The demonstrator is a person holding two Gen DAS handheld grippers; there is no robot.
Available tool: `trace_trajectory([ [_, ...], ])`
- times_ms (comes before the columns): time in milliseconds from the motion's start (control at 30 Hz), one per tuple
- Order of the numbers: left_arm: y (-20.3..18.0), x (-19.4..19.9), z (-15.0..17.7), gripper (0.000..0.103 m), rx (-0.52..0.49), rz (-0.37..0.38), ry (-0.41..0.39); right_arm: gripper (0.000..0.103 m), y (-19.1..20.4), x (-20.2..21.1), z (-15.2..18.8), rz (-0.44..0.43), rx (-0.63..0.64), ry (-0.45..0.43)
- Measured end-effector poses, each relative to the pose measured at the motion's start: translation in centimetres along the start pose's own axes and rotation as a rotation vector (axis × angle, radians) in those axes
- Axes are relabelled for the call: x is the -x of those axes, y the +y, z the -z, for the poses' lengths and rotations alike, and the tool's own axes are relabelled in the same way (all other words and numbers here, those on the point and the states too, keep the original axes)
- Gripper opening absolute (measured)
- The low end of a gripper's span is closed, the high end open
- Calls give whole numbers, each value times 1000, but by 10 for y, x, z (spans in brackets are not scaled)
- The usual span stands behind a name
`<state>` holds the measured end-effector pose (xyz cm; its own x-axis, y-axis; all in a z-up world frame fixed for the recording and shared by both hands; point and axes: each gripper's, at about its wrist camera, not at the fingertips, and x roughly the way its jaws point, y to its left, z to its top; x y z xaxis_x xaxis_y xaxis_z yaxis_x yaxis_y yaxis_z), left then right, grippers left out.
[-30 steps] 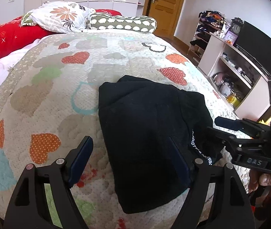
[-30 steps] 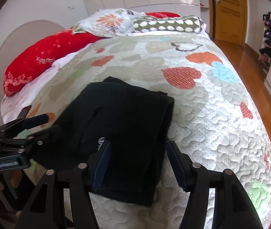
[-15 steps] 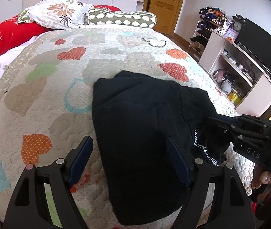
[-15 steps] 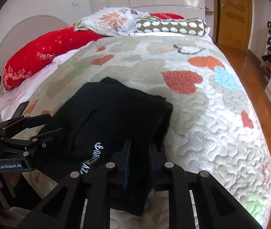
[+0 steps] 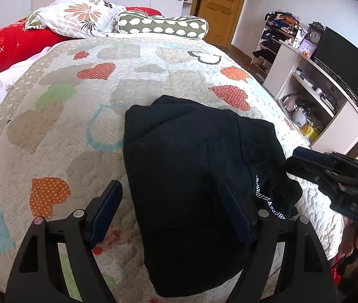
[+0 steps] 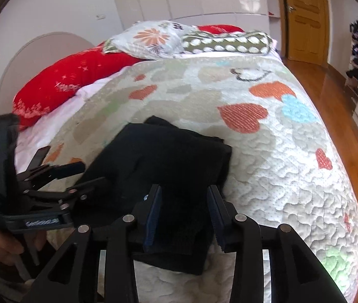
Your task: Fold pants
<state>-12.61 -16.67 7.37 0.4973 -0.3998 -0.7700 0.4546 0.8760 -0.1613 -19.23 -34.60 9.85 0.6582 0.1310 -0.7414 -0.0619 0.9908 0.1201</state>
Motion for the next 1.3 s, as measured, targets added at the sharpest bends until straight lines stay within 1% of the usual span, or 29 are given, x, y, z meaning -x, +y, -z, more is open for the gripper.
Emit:
trace_trajectory([
  [67,0,1,0,80,3,3,0,39,8,-3,1,-13,26,13],
  [133,0,1,0,81,2,4,0,39,11,-7,4,-4,37,30],
  [233,0,2,1,81,0,3,0,39,7,-11,10,15,21,47],
  [367,1,3,1,81,16,11,0,50,-8,-14,15,28,-34,54],
  [433,5,4,1,84,36,25,-1,50,-13,-18,19,21,-47,69],
  [500,9,3,1,84,58,42,-1,55,-18,-22,22,12,-67,71],
  [533,11,3,0,84,61,43,2,59,-21,-23,23,2,-84,66],
  [633,13,-1,1,84,68,39,19,60,-28,-26,25,-41,-116,57],
  [733,16,-4,1,84,76,49,30,68,-32,-29,26,-65,-139,52],
  [967,19,-14,2,84,93,82,61,72,-40,-40,26,-158,-176,45],
  [1033,20,-16,2,86,98,95,67,73,-41,-45,26,-190,-184,47],
  [1167,22,-22,1,88,110,123,80,76,-38,-54,24,-215,-173,47],
  [1300,26,-27,1,92,124,138,87,79,-38,-59,22,-240,-172,41],
])
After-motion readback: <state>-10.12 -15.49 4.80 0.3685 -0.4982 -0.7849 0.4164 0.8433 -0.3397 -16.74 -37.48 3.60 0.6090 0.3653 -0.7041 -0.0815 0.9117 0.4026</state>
